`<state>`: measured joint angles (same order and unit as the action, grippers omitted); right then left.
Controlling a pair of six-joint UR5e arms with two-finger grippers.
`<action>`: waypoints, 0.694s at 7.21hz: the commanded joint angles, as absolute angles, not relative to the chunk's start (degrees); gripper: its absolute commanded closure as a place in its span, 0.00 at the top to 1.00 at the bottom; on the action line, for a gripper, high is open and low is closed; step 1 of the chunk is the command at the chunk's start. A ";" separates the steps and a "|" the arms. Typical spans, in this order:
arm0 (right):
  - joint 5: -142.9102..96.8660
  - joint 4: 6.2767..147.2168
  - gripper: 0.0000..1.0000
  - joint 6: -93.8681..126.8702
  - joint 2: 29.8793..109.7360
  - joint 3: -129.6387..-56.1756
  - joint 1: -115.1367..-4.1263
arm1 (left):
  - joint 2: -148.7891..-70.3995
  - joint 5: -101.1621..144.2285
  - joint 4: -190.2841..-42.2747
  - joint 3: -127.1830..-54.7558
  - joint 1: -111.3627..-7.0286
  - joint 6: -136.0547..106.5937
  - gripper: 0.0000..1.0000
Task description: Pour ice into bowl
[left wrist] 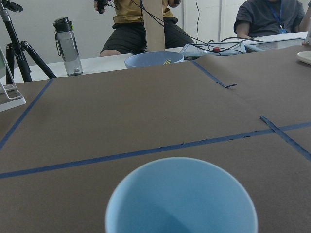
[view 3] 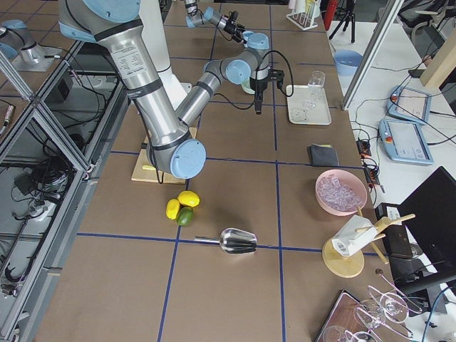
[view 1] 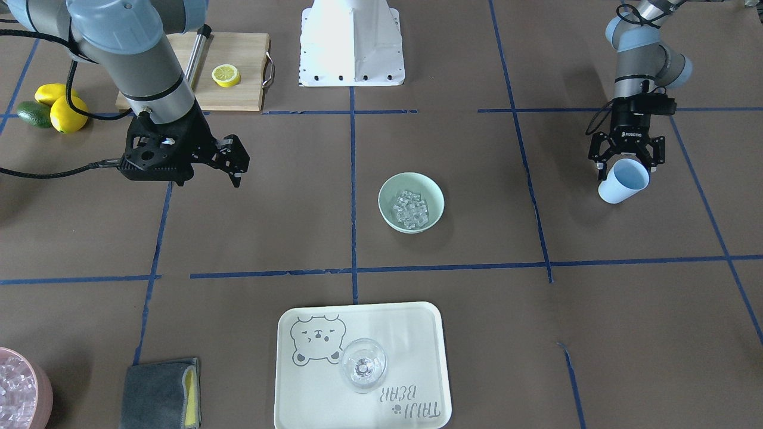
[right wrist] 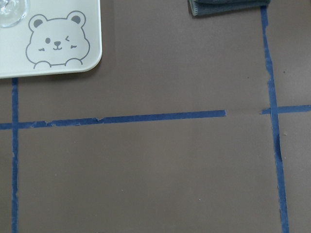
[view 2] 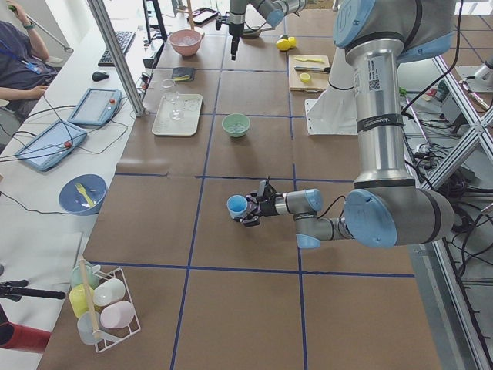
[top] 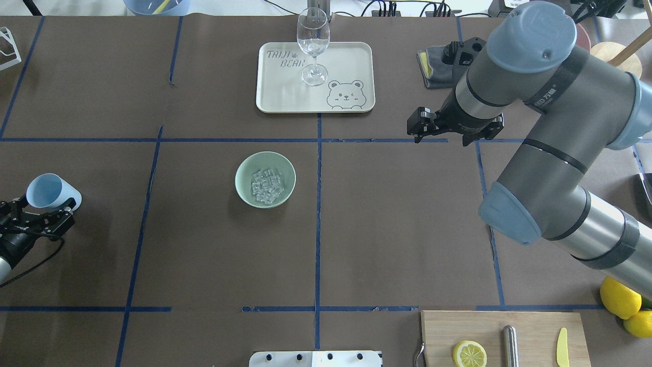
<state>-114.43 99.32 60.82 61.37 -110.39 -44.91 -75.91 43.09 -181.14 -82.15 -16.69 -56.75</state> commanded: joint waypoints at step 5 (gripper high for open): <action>-114.43 99.32 1.00 60.82 61.44 -110.30 -44.91 | -75.50 44.21 -181.06 -82.97 -16.70 -56.69 1.00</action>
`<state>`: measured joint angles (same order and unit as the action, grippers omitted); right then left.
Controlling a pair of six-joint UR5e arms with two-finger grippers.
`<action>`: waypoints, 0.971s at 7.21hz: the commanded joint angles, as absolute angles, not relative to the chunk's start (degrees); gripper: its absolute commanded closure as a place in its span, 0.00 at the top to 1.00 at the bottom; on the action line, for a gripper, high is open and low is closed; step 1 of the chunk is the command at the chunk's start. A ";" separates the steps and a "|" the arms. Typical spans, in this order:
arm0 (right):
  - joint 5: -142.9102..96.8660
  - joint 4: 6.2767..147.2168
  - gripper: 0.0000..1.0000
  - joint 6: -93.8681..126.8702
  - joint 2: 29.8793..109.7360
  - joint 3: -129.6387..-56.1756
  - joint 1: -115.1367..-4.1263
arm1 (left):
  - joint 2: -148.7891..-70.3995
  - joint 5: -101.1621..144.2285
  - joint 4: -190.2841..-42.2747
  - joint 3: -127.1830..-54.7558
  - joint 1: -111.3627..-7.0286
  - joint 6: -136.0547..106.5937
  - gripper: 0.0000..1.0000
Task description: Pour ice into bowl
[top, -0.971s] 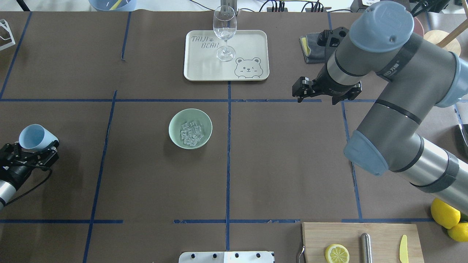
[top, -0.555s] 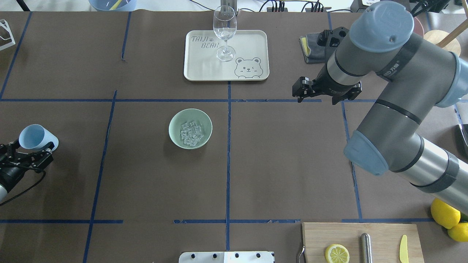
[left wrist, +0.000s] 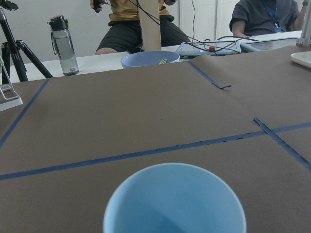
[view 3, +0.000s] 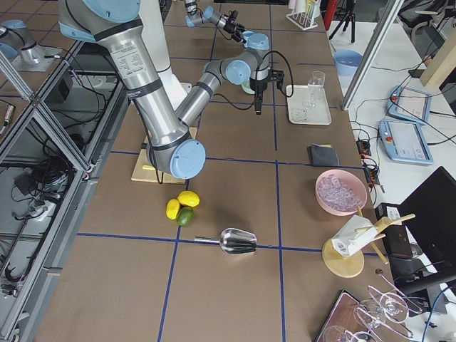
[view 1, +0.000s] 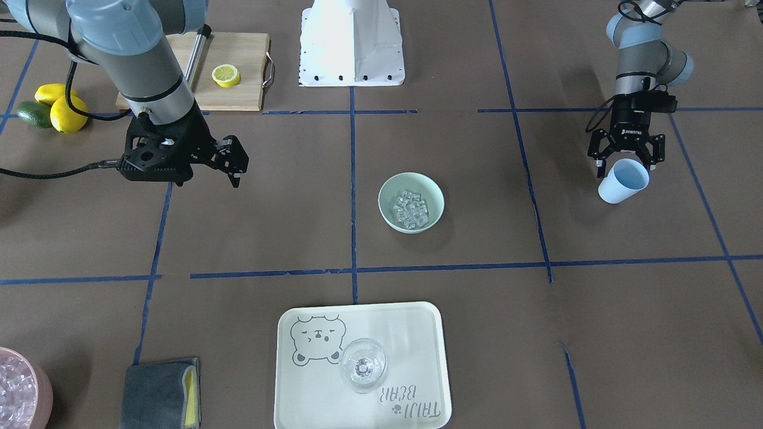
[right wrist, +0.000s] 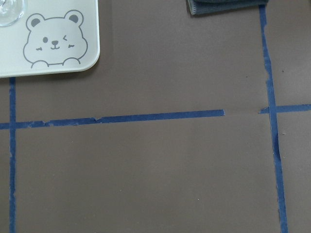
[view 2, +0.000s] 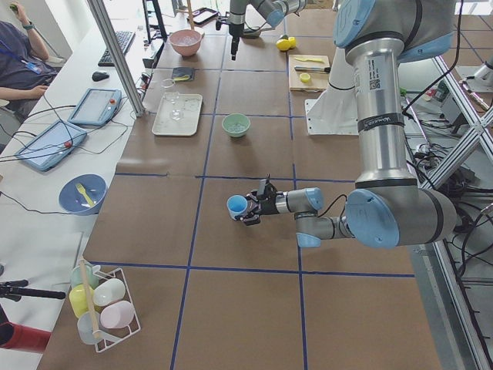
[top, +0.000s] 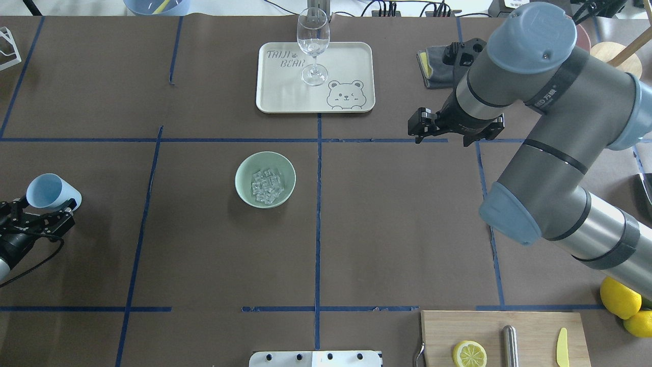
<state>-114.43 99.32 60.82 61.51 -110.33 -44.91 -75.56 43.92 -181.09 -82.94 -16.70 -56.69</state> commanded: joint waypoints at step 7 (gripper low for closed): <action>-113.47 99.40 1.00 60.82 61.87 -110.83 -45.00 | -72.07 48.95 -181.93 -82.79 -15.47 -62.49 1.00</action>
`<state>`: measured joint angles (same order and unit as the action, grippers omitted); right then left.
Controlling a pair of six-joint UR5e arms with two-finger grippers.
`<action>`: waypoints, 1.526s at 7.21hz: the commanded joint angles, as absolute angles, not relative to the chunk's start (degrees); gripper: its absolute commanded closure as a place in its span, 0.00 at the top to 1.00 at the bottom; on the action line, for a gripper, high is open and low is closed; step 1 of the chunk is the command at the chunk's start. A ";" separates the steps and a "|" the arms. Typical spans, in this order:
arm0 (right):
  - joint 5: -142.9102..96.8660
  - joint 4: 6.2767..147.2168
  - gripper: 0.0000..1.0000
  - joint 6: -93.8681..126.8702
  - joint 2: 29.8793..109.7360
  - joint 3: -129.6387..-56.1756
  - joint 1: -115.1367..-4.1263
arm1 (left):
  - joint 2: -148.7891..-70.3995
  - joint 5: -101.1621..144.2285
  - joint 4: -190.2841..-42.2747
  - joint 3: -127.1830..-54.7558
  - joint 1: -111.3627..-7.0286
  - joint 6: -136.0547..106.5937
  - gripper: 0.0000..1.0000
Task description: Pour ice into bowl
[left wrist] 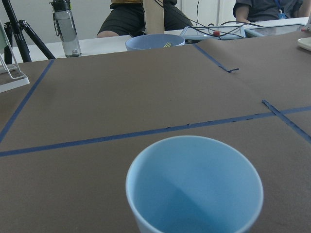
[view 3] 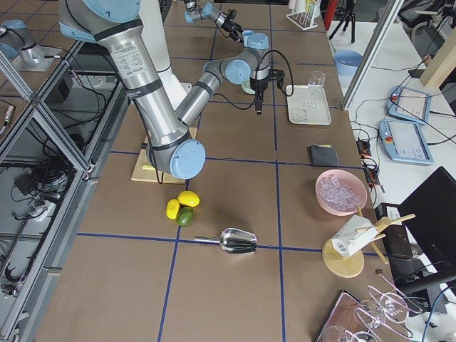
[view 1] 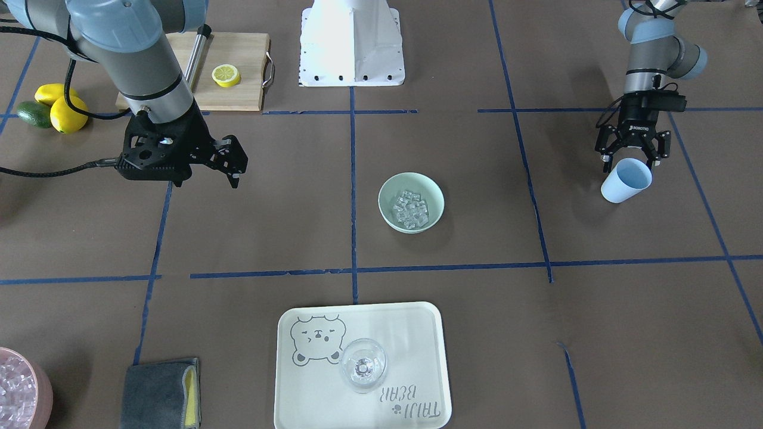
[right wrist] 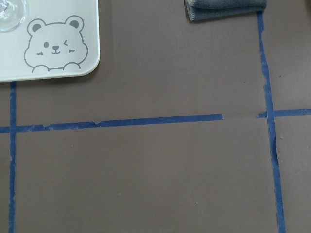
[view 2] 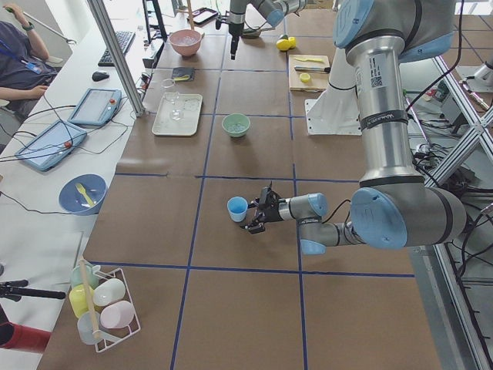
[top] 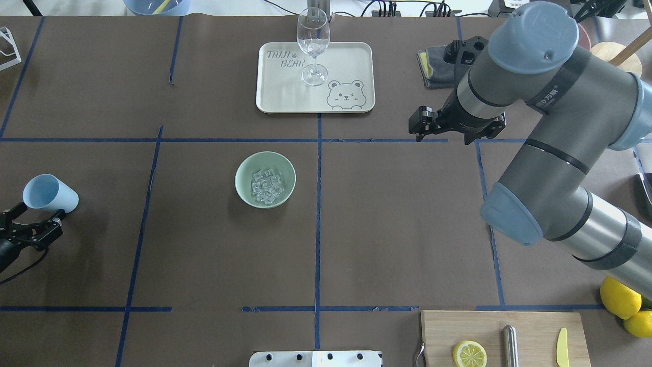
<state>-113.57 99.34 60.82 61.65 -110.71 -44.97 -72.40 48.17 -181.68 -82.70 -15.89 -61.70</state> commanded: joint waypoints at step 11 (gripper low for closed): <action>-112.32 99.40 1.00 60.82 62.05 -111.44 -45.00 | -61.29 63.93 -189.92 -93.66 -12.22 -62.75 1.00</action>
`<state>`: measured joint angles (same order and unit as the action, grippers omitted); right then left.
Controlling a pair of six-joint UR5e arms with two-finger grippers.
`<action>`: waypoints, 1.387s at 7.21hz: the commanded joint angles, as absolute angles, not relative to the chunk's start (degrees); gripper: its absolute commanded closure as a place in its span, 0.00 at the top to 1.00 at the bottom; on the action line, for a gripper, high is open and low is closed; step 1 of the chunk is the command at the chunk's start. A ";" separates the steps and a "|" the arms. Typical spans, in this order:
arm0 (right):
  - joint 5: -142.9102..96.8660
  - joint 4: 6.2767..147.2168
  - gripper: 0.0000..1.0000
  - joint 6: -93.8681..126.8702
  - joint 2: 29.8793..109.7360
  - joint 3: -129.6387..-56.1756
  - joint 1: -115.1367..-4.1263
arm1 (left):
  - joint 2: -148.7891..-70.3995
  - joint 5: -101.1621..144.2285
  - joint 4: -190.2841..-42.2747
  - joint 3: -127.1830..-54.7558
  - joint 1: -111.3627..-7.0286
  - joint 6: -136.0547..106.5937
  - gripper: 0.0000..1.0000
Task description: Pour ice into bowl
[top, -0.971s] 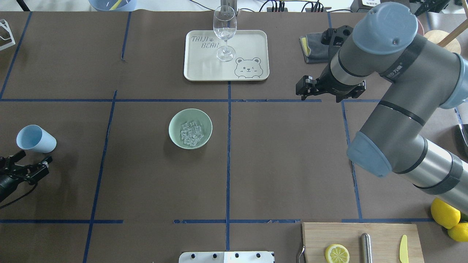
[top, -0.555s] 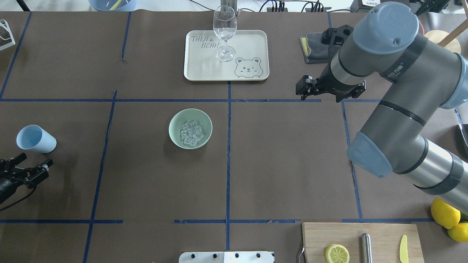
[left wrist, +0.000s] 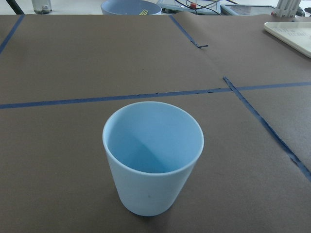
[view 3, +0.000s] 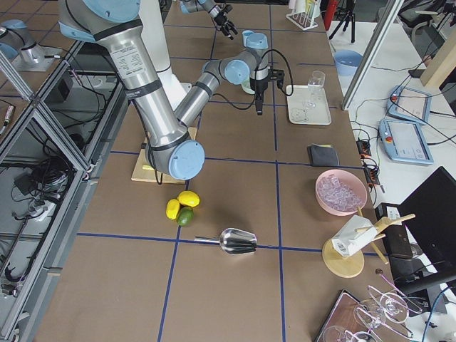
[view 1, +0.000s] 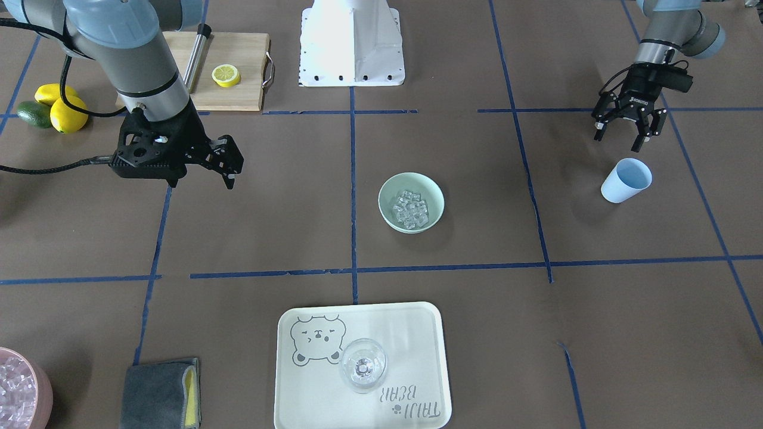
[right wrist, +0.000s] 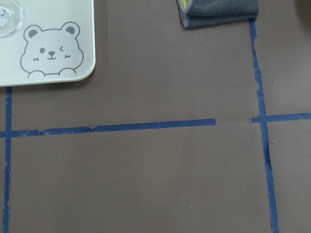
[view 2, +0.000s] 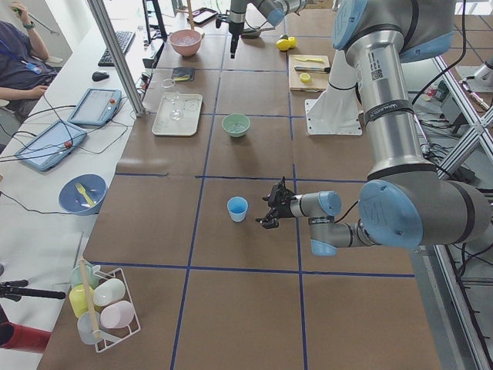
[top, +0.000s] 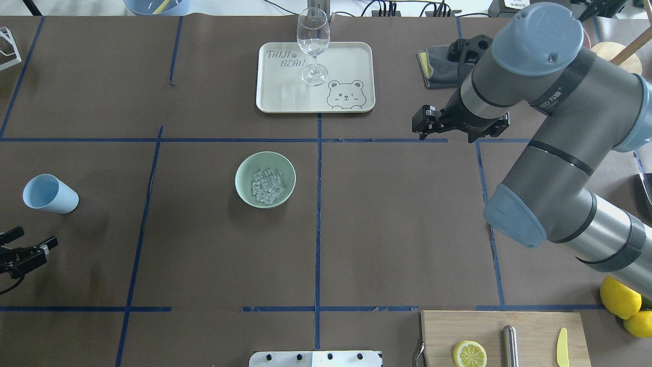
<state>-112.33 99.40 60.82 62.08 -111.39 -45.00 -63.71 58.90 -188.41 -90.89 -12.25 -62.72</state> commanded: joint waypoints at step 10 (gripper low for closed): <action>-108.55 86.02 1.00 74.61 50.45 -95.41 -34.46 | -67.32 91.82 -145.33 -125.58 -30.56 -63.41 1.00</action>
<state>-108.83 92.86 72.79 51.68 -101.14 -35.04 -65.19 87.98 -153.00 -122.94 -26.35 -67.07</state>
